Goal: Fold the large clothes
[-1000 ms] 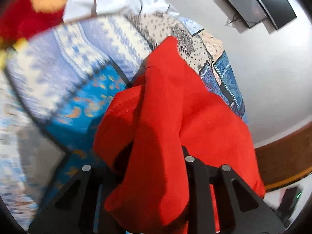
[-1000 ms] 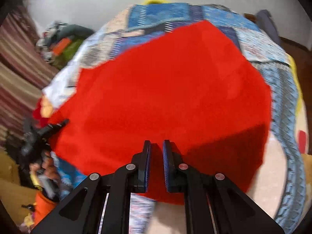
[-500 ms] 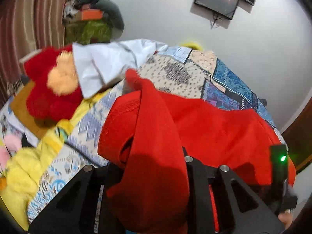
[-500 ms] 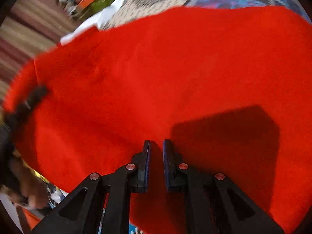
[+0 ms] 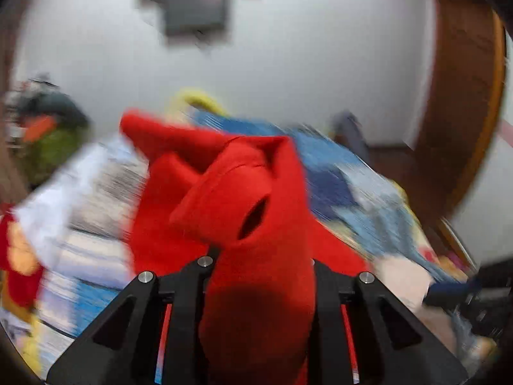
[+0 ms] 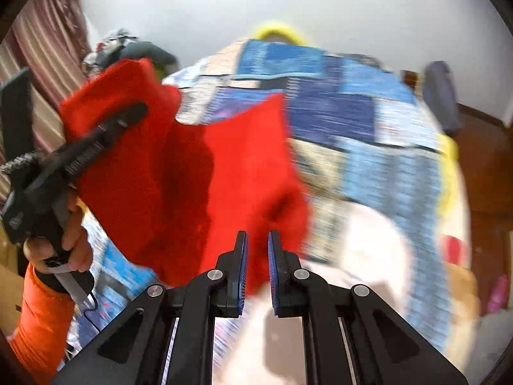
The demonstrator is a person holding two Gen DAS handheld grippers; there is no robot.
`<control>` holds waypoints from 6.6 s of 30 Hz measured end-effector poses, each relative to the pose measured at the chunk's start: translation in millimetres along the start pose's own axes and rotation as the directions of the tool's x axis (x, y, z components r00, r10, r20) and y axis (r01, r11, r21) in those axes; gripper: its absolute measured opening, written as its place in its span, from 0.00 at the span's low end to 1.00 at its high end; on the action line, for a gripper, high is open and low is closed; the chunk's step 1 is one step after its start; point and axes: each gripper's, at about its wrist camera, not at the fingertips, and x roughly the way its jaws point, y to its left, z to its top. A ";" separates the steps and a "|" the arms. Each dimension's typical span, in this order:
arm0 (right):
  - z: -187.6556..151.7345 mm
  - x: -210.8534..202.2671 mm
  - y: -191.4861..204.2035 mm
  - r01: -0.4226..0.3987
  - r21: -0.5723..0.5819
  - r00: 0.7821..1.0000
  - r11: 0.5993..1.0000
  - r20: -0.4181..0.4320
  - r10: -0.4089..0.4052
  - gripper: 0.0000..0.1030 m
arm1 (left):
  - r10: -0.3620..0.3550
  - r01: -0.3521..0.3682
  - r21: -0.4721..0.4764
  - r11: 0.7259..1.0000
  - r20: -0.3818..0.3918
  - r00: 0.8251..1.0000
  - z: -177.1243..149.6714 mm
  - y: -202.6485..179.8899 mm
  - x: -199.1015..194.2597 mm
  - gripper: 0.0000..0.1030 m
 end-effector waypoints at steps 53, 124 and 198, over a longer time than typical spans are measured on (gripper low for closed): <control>-20.2 90.8 -3.2 0.296 -0.102 0.954 0.950 -0.017 -0.300 1.00 | 0.001 -0.047 -0.138 0.989 -0.317 0.948 -125.8 89.0 45.0 1.00; 55.9 176.9 62.6 -0.479 0.205 0.837 0.853 -0.185 0.515 0.23 | -0.380 0.271 -0.339 0.901 -0.313 0.871 -62.4 107.7 33.0 0.36; -131.3 -135.2 329.5 -0.014 -0.337 0.811 0.941 0.548 0.208 0.84 | 0.282 -0.219 -0.239 0.946 0.270 0.921 -173.3 157.4 -402.1 0.78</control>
